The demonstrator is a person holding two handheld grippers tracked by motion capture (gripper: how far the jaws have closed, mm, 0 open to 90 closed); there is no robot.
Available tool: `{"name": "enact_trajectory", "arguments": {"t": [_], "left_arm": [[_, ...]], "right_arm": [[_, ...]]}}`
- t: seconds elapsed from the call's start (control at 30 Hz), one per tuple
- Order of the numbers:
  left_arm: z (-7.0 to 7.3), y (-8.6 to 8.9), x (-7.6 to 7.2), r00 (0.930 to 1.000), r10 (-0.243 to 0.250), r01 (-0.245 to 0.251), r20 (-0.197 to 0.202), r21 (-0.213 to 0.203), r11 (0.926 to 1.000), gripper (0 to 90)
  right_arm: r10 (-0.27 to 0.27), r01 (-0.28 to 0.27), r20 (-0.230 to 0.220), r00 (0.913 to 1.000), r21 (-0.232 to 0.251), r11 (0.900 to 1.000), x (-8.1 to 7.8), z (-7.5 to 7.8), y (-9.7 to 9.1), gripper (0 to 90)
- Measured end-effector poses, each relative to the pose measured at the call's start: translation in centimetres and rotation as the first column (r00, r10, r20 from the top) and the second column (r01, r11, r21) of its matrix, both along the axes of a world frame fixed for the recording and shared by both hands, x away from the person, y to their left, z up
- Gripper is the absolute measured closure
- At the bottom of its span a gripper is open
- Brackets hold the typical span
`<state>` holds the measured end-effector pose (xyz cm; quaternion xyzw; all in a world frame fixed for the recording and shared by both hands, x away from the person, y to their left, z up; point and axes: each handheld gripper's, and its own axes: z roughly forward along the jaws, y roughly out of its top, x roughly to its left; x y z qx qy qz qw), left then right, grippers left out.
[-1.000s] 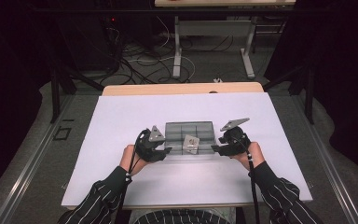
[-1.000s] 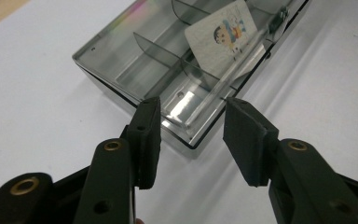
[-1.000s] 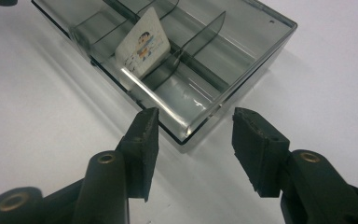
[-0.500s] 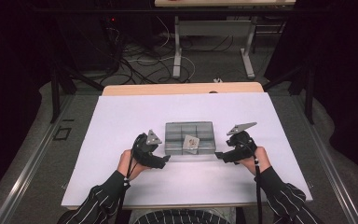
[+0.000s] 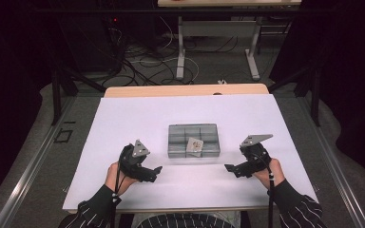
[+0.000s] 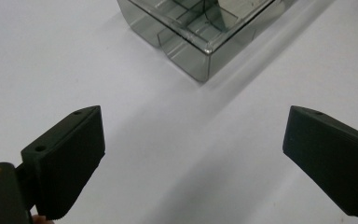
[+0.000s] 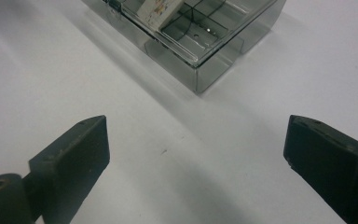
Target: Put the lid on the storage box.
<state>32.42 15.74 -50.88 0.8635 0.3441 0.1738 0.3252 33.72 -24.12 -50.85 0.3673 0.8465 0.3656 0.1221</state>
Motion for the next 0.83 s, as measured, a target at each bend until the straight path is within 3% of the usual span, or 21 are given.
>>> {"name": "enact_trajectory", "arguments": {"t": [0.3,0.63,0.7,0.83], "left_arm": [[-0.2,1.4,-0.9,0.9997,0.026,-0.026,-0.004,-0.005,0.9997,1.7],[-0.7,3.0,-2.0,0.9981,0.058,-0.058,-0.018,-0.012,0.9982,0.3],[-0.7,3.3,-2.2,0.9981,0.058,-0.058,-0.018,-0.012,0.9982,0.3],[-0.8,3.7,-1.9,0.9974,0.065,-0.065,-0.03,-0.011,0.9978,0.1]], "right_arm": [[-0.021,0.02,0.041,0.9989,0.018,0.9996,-1.5,0.2,-1.3,4.6],[-0.033,0.032,0.027,0.9991,0.018,0.9993,-3.1,-0.5,-2.1,1.3],[-0.018,0.018,0.007,0.9998,0.013,0.9998,-3.2,-0.6,-2.2,0.2],[-0.025,0.024,0.029,0.9993,0.022,0.9995,-3.4,-0.6,-2.4,0.1]]}}
